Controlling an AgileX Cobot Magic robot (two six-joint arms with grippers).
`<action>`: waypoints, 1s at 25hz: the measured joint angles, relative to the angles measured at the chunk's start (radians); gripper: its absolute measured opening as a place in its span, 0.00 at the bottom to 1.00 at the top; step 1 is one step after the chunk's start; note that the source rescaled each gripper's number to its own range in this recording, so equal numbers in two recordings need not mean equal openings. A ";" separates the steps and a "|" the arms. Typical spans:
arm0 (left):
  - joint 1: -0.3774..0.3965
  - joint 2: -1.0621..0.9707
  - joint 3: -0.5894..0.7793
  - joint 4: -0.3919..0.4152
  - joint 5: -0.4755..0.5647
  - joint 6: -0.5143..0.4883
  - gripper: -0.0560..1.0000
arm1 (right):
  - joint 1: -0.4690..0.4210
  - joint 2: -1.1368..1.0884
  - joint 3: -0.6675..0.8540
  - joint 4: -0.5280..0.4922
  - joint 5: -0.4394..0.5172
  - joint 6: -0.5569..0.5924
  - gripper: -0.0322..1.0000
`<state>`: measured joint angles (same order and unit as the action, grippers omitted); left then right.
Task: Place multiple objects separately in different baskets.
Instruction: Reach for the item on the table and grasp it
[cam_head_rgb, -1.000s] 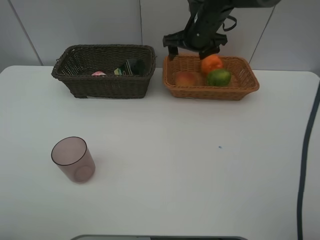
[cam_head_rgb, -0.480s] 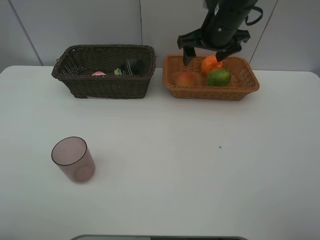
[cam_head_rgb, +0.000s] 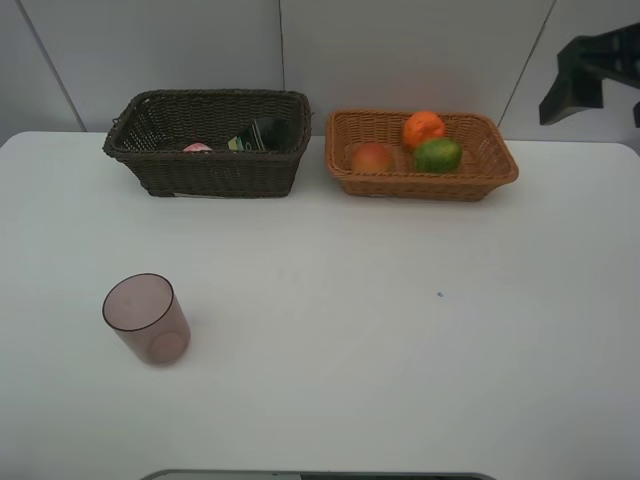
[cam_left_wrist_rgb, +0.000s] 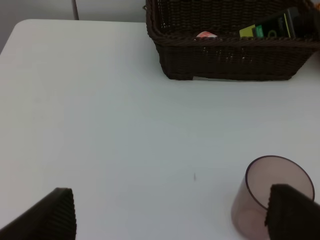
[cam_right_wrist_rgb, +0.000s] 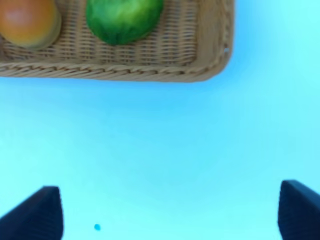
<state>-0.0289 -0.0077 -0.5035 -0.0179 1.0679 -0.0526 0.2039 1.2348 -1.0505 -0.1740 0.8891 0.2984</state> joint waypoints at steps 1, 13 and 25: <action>0.000 0.000 0.000 0.000 0.000 0.000 0.98 | -0.001 -0.115 0.047 0.001 0.011 0.000 0.85; 0.000 0.000 0.000 0.000 0.000 0.000 0.98 | 0.156 -0.728 0.230 0.115 0.175 -0.184 0.85; 0.000 0.000 0.000 0.000 0.000 0.000 0.98 | 0.173 -0.968 0.396 0.093 0.227 -0.242 0.85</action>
<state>-0.0289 -0.0077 -0.5035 -0.0179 1.0679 -0.0526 0.3770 0.2671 -0.6548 -0.0808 1.1163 0.0563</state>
